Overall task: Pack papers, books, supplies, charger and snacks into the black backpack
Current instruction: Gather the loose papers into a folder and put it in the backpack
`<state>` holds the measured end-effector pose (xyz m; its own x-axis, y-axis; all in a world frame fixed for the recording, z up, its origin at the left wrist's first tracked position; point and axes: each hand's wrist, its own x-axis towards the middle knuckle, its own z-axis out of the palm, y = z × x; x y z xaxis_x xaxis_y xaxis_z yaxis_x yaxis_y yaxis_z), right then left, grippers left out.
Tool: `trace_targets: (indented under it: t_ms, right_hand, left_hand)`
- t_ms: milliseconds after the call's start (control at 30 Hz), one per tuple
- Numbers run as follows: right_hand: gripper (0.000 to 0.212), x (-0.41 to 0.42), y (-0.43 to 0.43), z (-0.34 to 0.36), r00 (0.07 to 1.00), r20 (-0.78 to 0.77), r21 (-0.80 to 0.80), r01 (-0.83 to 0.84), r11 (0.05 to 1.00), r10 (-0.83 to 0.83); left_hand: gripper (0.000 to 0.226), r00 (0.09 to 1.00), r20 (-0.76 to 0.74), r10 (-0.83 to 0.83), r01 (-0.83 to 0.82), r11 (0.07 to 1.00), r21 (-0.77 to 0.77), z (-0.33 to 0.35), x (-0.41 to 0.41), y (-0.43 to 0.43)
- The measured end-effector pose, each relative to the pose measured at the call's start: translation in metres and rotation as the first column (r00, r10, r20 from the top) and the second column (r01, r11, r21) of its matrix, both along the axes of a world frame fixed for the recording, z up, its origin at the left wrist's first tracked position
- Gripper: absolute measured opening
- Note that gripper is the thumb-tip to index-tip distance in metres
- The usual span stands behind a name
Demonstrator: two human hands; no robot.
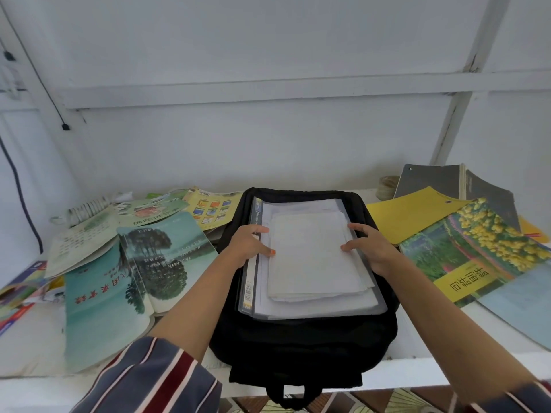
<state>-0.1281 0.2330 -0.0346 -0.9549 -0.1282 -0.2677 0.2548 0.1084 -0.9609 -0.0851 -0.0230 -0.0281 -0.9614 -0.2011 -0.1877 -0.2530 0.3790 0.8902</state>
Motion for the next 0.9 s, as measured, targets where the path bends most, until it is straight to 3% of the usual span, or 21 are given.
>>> trace_targets:
  t_ms: [167,333,433,533,900]
  right_hand:
    - [0.072,0.002,-0.001,0.000,0.998,0.061,-0.172,0.038,0.984,-0.028]
    - [0.071,0.004,0.006,0.003,0.989,0.041,-0.234,-0.129,0.963,0.143]
    - [0.086,0.010,0.002,0.003,0.972,0.019,-0.184,-0.229,0.956,0.236]
    - [0.096,0.012,-0.001,0.004,0.975,-0.013,-0.077,-0.223,0.972,0.223]
    - [0.060,0.023,0.011,0.017,0.960,-0.046,-0.003,-0.277,0.961,0.276]
  left_hand:
    - [0.058,0.999,0.028,0.019,-0.023,0.987,0.160,0.004,0.005,-0.001]
    - [0.058,1.000,0.020,0.007,-0.010,0.983,0.186,0.007,0.010,-0.004]
    - [0.057,1.000,-0.006,-0.017,0.018,0.980,0.198,0.006,0.013,-0.006]
    - [0.054,0.998,-0.023,-0.054,0.057,0.980,0.189,0.004,0.017,-0.006]
    - [0.053,0.991,-0.055,-0.125,0.134,0.970,0.203,0.013,0.028,0.006]
